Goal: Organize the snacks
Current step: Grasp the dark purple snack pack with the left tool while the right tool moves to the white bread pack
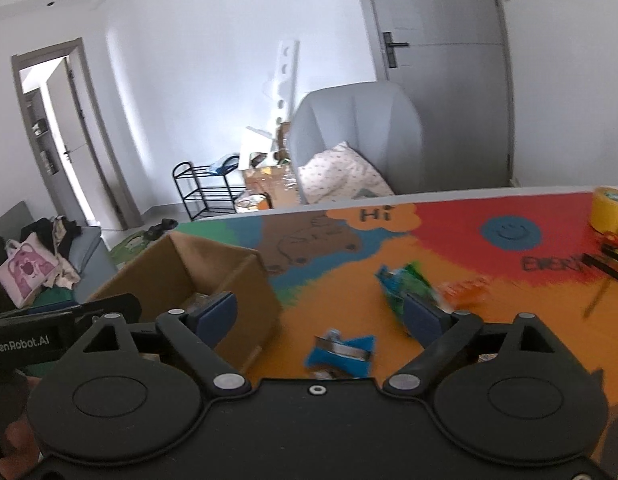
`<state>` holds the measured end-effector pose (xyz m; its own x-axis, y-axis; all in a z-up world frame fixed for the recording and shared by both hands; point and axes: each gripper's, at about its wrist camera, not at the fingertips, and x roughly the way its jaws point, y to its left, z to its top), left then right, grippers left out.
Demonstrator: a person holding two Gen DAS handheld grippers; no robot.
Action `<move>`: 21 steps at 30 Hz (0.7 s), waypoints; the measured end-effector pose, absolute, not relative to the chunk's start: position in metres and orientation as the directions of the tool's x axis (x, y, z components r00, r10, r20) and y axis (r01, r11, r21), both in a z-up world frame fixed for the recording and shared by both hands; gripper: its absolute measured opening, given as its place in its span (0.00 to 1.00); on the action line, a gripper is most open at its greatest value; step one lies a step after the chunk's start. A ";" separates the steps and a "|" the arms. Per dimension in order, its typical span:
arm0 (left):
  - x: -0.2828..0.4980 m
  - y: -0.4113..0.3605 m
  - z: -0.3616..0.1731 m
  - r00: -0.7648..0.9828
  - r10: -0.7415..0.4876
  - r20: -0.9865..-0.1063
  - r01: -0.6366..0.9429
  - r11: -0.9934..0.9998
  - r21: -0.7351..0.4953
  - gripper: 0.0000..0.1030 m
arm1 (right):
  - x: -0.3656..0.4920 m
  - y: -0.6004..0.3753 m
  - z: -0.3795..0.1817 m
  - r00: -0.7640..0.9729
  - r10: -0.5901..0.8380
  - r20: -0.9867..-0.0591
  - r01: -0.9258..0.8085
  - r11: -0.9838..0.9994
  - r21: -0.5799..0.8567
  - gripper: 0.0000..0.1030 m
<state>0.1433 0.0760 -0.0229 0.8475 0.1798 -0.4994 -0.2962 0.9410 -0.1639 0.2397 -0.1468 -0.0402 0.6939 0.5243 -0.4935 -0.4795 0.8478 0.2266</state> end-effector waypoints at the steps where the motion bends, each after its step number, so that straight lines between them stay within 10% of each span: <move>1: 0.145 0.072 -0.024 0.846 0.171 -0.505 -0.289 0.943 -0.165 1.00 | 0.239 -0.152 -0.042 0.696 0.520 -0.495 -0.473 0.851 0.230 0.94; 21: 0.155 -0.005 -0.033 0.844 0.058 -0.534 -0.160 0.976 -0.147 1.00 | 0.233 -0.241 -0.068 0.713 0.460 -0.529 -0.352 0.887 0.299 1.00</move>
<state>0.1549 -0.0049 -0.0334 0.8437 0.0577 -0.5336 -0.1597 0.9761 -0.1471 0.2333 -0.2412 -0.0677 0.7129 0.4605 -0.5288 -0.3515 0.8873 0.2987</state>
